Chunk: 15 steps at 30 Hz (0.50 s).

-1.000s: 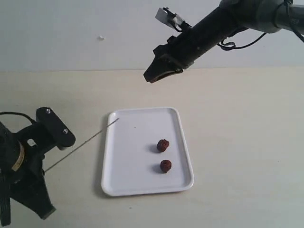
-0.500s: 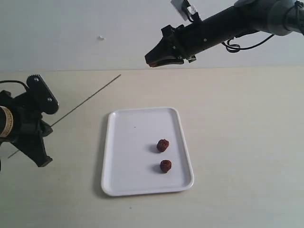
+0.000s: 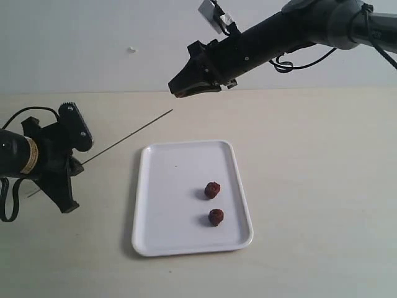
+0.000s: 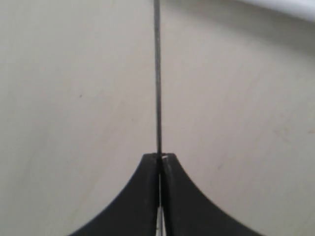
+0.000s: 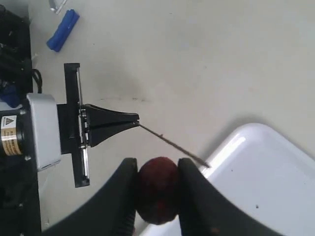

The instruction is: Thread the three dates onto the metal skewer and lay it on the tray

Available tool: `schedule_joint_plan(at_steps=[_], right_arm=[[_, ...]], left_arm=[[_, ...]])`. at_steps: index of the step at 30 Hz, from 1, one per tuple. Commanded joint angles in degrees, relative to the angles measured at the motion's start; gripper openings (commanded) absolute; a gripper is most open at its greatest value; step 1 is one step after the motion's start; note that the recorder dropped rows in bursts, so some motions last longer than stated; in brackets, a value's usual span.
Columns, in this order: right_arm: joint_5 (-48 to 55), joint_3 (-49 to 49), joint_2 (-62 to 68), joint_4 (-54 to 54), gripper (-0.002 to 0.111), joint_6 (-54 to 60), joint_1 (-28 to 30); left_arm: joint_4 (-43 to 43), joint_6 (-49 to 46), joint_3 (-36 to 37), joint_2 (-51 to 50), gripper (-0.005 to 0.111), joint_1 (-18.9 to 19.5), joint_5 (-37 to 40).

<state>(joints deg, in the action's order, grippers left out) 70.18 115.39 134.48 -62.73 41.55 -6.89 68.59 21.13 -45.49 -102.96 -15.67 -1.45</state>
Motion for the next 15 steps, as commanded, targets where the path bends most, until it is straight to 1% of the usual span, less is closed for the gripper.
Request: schedule_joint_plan(at_steps=[1, 3, 6, 9, 15], right_arm=[[-0.2, -0.2, -0.5, 1.5, 0.027, -0.7, 0.2], [-0.2, -0.2, -0.5, 2.0, 0.027, -0.7, 0.5], [-0.2, -0.2, -0.5, 2.0, 0.027, 0.0, 1.0], [-0.2, -0.2, -0.8, 1.7, 0.027, 0.2, 1.1], [-0.2, -0.2, -2.1, 0.9, 0.027, 0.3, 1.0]], left_arm=[[0.8, -1.0, -0.3, -0.1, 0.0, 2.9, -6.5], [0.4, -1.0, 0.2, -0.1, 0.0, 5.3, -11.6], [-1.4, -3.2, 1.2, -0.1, 0.0, 7.6, -17.5], [-4.4, -6.4, 1.3, -0.2, 0.0, 7.8, -16.8], [-5.0, -8.5, 1.3, -0.7, 0.0, 7.8, -16.9]])
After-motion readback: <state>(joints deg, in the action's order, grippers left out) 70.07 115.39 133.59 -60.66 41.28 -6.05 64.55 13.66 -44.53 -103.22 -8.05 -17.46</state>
